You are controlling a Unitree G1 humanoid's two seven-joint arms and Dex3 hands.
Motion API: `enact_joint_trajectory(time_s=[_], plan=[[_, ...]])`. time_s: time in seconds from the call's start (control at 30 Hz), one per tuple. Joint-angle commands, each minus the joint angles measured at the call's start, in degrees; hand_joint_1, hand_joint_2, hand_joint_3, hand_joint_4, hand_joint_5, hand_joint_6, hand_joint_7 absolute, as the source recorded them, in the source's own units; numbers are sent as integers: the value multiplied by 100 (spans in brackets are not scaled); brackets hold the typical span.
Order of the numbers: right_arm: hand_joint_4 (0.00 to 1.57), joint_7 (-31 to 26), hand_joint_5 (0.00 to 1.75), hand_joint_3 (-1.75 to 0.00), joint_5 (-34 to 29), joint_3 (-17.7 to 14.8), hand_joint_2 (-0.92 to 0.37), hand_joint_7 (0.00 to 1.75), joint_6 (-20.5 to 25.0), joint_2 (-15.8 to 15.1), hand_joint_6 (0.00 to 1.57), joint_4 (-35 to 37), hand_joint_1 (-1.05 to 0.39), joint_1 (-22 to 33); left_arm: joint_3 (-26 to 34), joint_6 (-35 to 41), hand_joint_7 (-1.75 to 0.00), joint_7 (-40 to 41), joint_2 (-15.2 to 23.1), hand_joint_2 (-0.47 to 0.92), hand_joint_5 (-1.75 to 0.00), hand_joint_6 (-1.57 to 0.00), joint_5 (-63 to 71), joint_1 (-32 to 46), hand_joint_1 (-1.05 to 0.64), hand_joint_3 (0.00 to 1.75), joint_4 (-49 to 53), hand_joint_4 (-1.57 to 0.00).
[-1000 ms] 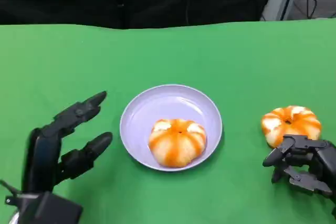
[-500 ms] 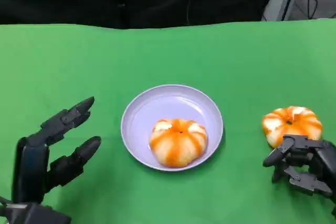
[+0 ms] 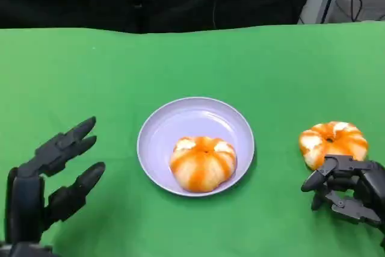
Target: Grasp the bread from the table and place it into the plate.
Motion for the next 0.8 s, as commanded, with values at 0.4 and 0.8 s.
enact_joint_trajectory(time_s=[0.4,0.8], plan=[[89,-2,135,-51,84,-108,-89,92,-2,-120,96,-4,6,36,306,-360,0,-599,-32,92,-1,-79,-513,-81,-53,27,492,-95],[89,75,135,-51,103,-158,-88,92,28,-117,96,-17,6,41,392,-459,-1,-1126,-121,92,0,-81,-881,-68,-16,21,748,-96]])
